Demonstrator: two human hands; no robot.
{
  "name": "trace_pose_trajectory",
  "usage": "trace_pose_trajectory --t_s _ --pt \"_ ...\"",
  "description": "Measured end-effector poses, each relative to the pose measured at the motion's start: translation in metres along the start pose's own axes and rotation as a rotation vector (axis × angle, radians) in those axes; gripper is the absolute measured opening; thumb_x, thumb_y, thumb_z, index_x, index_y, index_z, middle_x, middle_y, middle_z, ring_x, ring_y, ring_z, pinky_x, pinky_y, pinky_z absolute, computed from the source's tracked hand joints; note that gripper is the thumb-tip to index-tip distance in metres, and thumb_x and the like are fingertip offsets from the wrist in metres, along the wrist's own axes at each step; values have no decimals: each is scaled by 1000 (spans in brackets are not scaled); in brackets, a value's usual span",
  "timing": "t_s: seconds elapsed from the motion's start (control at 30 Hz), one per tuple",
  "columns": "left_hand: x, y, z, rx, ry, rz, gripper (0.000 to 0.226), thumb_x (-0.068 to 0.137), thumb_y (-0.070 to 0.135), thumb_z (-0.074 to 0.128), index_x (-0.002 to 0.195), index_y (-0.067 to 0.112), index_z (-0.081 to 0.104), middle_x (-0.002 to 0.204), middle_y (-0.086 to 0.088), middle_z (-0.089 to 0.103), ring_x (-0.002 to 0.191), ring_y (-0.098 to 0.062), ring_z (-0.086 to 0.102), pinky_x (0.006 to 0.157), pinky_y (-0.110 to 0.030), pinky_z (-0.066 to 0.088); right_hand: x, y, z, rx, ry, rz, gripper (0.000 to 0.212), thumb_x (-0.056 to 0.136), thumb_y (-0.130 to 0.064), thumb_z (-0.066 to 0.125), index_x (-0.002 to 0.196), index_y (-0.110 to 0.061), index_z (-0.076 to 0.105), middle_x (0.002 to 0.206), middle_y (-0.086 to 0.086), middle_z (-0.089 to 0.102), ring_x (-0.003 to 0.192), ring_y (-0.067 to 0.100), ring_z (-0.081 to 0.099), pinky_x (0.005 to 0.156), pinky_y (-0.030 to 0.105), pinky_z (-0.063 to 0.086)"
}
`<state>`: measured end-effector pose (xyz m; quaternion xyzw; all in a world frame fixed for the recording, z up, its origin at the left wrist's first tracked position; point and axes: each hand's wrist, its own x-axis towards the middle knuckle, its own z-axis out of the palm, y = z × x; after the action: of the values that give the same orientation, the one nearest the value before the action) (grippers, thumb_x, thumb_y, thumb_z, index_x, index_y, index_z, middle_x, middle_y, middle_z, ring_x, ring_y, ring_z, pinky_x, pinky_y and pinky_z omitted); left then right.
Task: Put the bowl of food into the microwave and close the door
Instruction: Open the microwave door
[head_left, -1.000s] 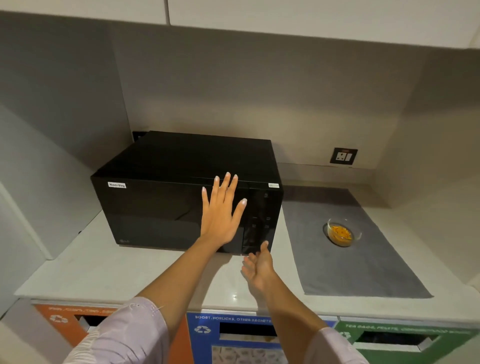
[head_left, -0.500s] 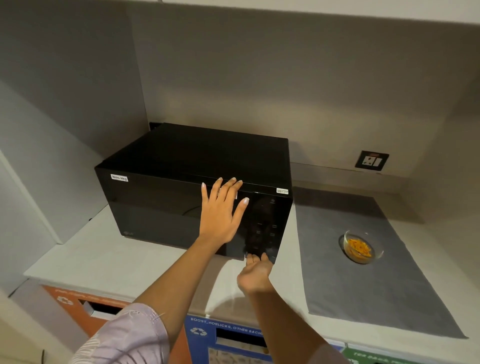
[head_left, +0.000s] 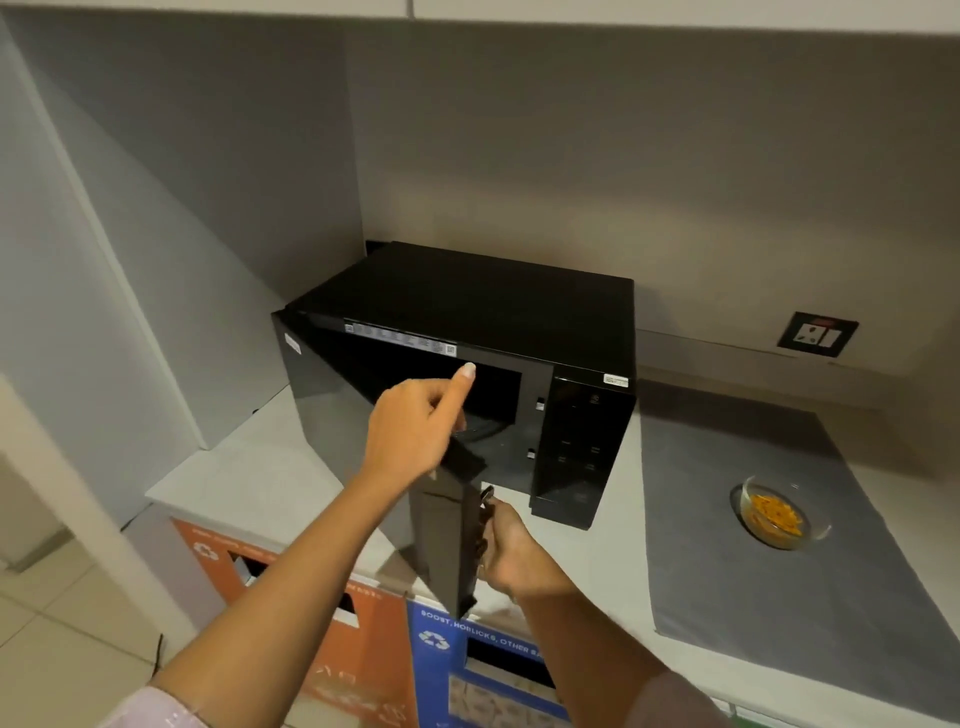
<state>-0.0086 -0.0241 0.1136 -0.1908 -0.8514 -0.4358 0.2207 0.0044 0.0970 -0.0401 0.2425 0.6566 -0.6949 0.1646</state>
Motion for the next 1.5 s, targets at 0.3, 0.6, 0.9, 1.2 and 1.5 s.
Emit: trace_pose_trajectory --t_s 0.3,0.6,0.9,1.2,1.5 --pt "-12 -54 -100 625 -519 -154 81 88 57 49 154 24 16 163 -13 -3 150 -32 -6 121 -47 5 -34 -93 121 51 -283 -298 28 100 -45 41 101 -33 67 100 -12 71 86 7 63 71 28 45" --pt "-22 -109 -188 689 -698 -57 109 84 60 53 149 15 -22 161 -14 -20 151 -25 -13 124 -39 0 -45 -120 210 -306 -273 -844 44 104 -43 26 140 -35 50 149 -5 49 142 12 36 121 43 23" --pt "-25 -162 -232 936 -560 108 101 84 58 53 154 8 -1 163 -14 7 151 -27 11 124 -39 12 -28 -116 250 -884 -102 -1049 55 95 -64 9 147 -52 22 156 -27 29 127 10 37 105 40 21" --pt "-18 -185 -246 953 -537 185 106 77 77 32 154 10 2 163 -14 11 150 -27 19 120 -37 13 -18 -116 264 -956 -79 -1074 54 97 -62 12 150 -51 10 160 -22 20 141 18 24 112 50 13" --pt "-27 -183 -223 1094 -411 285 90 89 71 15 154 11 1 164 -9 7 152 -22 6 123 -50 5 -17 -107 242 -850 -134 -1012 53 94 -68 9 146 -59 4 160 -24 18 149 10 8 115 45 4"
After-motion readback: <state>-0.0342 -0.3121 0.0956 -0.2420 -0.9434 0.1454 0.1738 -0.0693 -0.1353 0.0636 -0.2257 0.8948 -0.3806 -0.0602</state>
